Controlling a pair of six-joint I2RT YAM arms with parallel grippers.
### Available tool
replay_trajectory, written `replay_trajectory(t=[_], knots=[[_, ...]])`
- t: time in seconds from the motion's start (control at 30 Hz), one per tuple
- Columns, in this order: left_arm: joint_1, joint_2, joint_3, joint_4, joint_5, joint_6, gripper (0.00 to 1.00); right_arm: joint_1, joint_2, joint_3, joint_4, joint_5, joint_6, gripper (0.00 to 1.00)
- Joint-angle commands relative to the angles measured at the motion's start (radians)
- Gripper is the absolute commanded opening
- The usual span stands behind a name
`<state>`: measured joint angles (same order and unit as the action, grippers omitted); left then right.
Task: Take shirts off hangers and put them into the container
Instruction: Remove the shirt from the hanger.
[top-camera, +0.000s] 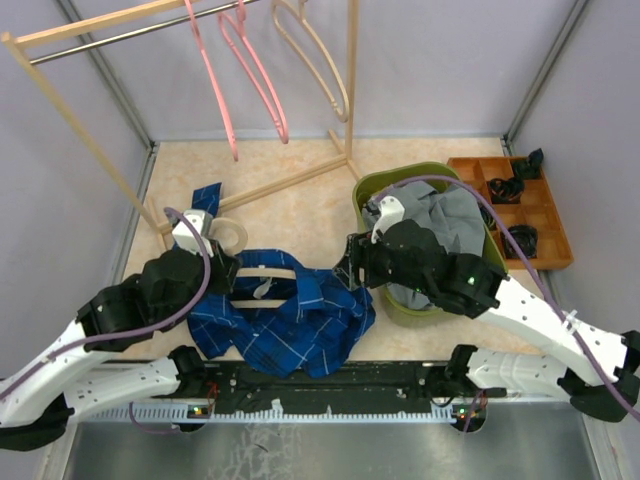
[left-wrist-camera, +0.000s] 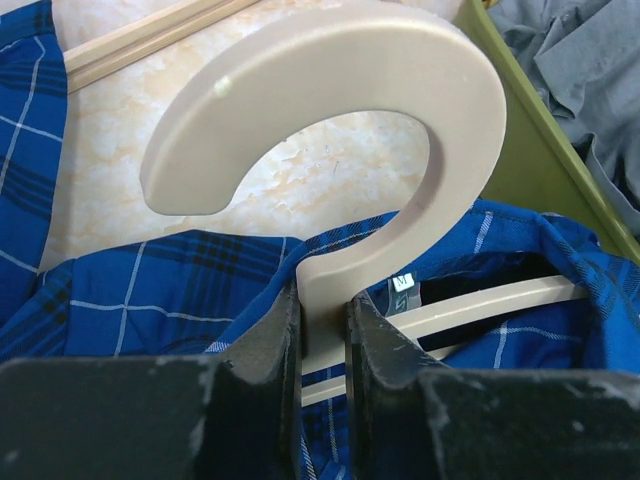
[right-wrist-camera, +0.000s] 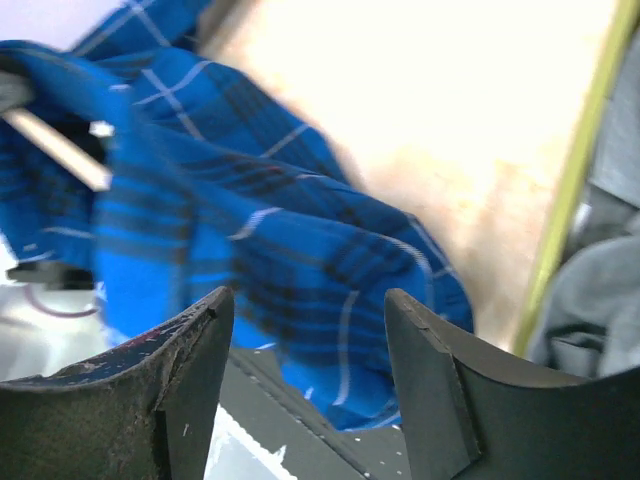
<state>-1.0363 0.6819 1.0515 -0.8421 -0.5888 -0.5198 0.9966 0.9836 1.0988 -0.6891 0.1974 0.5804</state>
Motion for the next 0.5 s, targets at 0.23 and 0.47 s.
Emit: replay_trajectory(t=[0.23, 0.47], knots=[[0.001, 0.062, 0.026, 0.001, -0.020, -0.040, 0.00, 0.249, 0.235, 0.146, 0.091, 0.182, -0.061, 0.65], [0.002, 0.049, 0.024, -0.014, -0.026, -0.037, 0.00, 0.252, 0.295, 0.216, -0.152, 0.463, 0.104, 0.41]])
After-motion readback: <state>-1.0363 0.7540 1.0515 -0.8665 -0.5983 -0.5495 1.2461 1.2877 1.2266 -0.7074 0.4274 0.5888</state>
